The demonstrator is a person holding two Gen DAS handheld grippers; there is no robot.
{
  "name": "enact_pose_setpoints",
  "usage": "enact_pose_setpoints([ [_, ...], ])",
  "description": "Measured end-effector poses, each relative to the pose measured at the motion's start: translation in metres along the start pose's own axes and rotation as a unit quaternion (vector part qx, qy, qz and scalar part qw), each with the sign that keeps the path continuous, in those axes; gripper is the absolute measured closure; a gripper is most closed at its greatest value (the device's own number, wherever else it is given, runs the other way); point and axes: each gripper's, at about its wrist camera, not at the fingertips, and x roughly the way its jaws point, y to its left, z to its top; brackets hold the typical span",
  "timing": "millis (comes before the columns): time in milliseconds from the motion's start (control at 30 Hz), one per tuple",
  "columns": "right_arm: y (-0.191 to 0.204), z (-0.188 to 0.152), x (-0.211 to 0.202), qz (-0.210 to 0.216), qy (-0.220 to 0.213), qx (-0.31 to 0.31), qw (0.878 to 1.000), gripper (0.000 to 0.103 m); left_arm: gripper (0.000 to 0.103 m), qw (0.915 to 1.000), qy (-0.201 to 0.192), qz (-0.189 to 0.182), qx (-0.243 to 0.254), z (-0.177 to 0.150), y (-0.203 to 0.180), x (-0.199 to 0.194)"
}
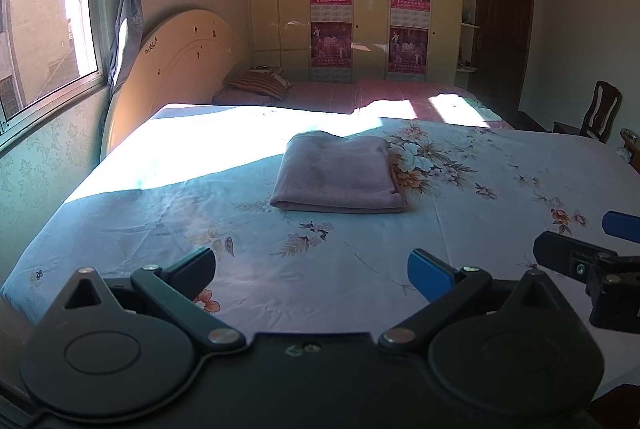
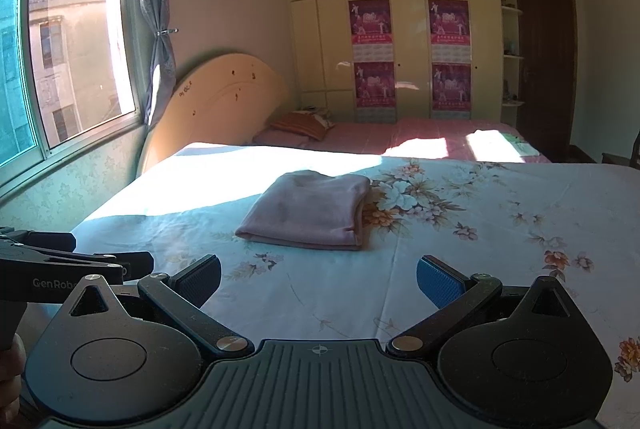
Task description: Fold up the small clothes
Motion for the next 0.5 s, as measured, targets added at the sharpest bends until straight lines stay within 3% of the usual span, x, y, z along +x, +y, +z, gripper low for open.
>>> enact_pose_setpoints([
  [500, -0.0022, 0.0014, 0.0053, 0.002, 0.007, 0.003, 1.000, 0.000, 0.001, 0.9999, 0.005, -0.009, 0.004, 0.0048, -0.0021, 0.0081],
])
